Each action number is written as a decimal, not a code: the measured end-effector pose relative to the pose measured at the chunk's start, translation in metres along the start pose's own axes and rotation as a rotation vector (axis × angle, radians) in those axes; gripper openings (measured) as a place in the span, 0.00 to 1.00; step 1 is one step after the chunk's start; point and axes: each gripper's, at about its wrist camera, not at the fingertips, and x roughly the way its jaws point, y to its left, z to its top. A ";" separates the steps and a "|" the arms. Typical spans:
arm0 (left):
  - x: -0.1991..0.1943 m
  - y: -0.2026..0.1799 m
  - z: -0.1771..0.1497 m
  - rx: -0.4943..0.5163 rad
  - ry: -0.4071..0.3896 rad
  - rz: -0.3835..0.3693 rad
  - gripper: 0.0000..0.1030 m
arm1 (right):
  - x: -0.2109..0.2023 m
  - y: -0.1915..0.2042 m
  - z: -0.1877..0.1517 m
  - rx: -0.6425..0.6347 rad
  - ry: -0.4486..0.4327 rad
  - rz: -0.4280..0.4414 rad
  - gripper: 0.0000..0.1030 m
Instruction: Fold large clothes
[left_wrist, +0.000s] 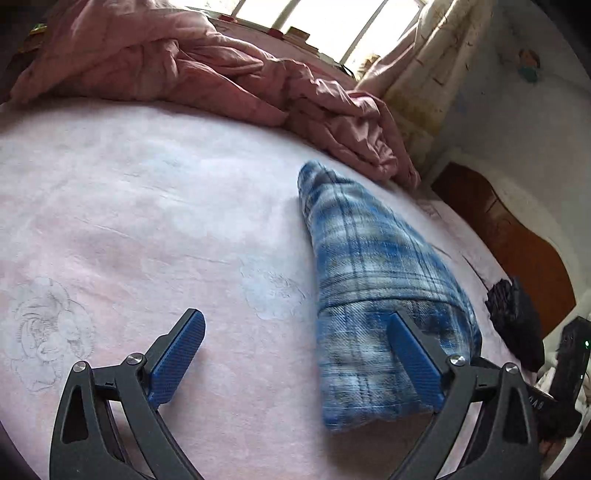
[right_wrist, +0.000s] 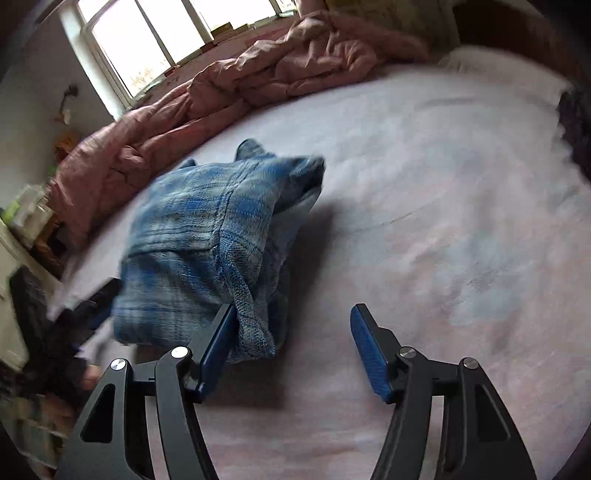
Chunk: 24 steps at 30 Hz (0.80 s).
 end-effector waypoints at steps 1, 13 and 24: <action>0.000 -0.001 -0.001 0.008 0.000 -0.006 0.95 | -0.005 0.007 0.000 -0.048 -0.032 -0.067 0.64; -0.001 -0.035 -0.011 0.189 -0.004 0.029 0.95 | -0.021 -0.036 0.010 0.186 -0.195 0.222 0.66; 0.028 0.002 0.023 -0.200 0.159 -0.280 0.91 | 0.066 -0.013 0.028 0.265 0.027 0.420 0.75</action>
